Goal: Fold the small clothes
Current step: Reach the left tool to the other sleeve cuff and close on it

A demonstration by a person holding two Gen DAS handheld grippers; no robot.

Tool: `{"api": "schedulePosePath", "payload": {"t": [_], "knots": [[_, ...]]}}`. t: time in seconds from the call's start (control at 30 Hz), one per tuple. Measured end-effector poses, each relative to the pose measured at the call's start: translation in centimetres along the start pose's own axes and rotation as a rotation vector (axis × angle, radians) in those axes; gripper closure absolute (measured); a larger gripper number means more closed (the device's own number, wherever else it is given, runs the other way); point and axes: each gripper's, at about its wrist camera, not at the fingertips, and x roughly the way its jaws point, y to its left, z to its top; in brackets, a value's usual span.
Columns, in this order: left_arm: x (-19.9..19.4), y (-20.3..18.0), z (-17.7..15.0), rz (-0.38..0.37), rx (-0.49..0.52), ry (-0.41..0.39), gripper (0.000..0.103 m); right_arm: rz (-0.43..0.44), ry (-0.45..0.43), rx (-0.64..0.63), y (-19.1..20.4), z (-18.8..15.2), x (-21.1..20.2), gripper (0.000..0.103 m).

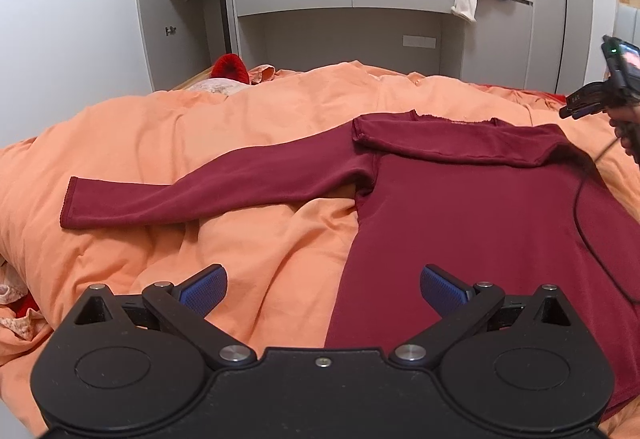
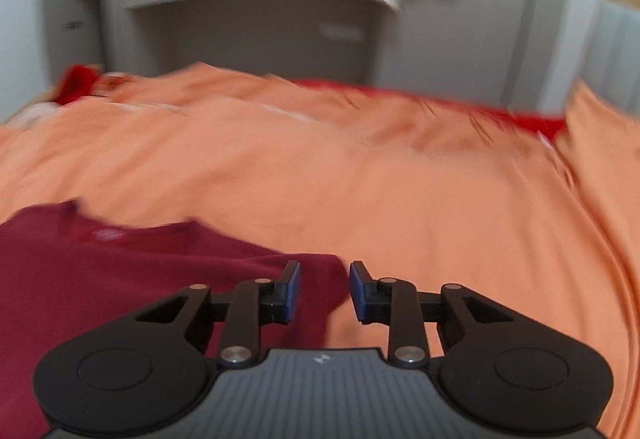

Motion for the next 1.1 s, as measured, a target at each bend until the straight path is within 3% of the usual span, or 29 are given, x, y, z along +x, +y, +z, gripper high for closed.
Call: {"api": "schedulePosePath", "payload": {"t": [0.07,0.13,0.27,0.33,0.43,0.53,0.6,0.63,0.7,0.73,0.87,0.93,1.03,1.1], "knots": [[-0.2,-0.2,0.1,0.002,0.002,-0.009,0.0,0.048,0.021,-0.008,0.9,0.2,-0.5,0.073],[-0.4,-0.1,0.0,0.01,0.0,-0.022,0.0,0.04,0.06,-0.068,2.1,-0.2,0.3,0.073],[-0.1,2.7,0.0,0.028,-0.109,-0.051,0.0,-0.008,0.271,-0.151,4.3,-3.8,2.9,0.083],[-0.2,5.0,0.5,0.051,-0.164,-0.05,0.0,0.014,0.181,-0.174,4.8,-4.7,0.4,0.084],[-0.8,9.6,1.6,0.085,-0.282,-0.075,0.0,0.094,0.011,-0.168,5.3,-4.7,-6.8,0.082],[-1.2,15.3,1.9,0.127,-0.451,-0.131,0.0,0.139,-0.102,-0.237,7.2,-5.5,-14.9,0.07],[-0.2,19.2,1.8,0.1,-0.559,-0.116,0.0,0.17,-0.138,-0.284,8.8,-6.2,-19.8,0.065],[0.8,21.1,1.6,0.061,-0.626,-0.101,0.0,0.202,-0.156,-0.289,9.4,-6.8,-22.0,0.06],[2.7,24.5,1.2,0.003,-0.754,-0.08,0.001,0.254,-0.213,-0.27,10.4,-7.9,-26.0,0.018],[3.6,25.5,1.1,-0.012,-0.793,-0.071,0.001,0.261,-0.257,-0.259,10.9,-8.8,-27.9,0.012],[6.4,28.1,1.3,-0.013,-0.825,-0.076,0.001,0.286,-0.352,-0.293,13.3,-12.4,-32.7,0.011],[8.0,29.3,1.1,-0.041,-0.861,-0.04,0.001,0.285,-0.345,-0.295,14.1,-13.6,-33.9,0.011],[10.0,31.1,-0.5,-0.121,-0.999,-0.031,0.001,0.262,-0.312,-0.3,14.8,-14.8,-34.6,0.011],[10.7,31.5,-1.1,-0.116,-1.036,-0.052,0.001,0.25,-0.277,-0.288,14.9,-15.2,-34.7,0.013]]}}
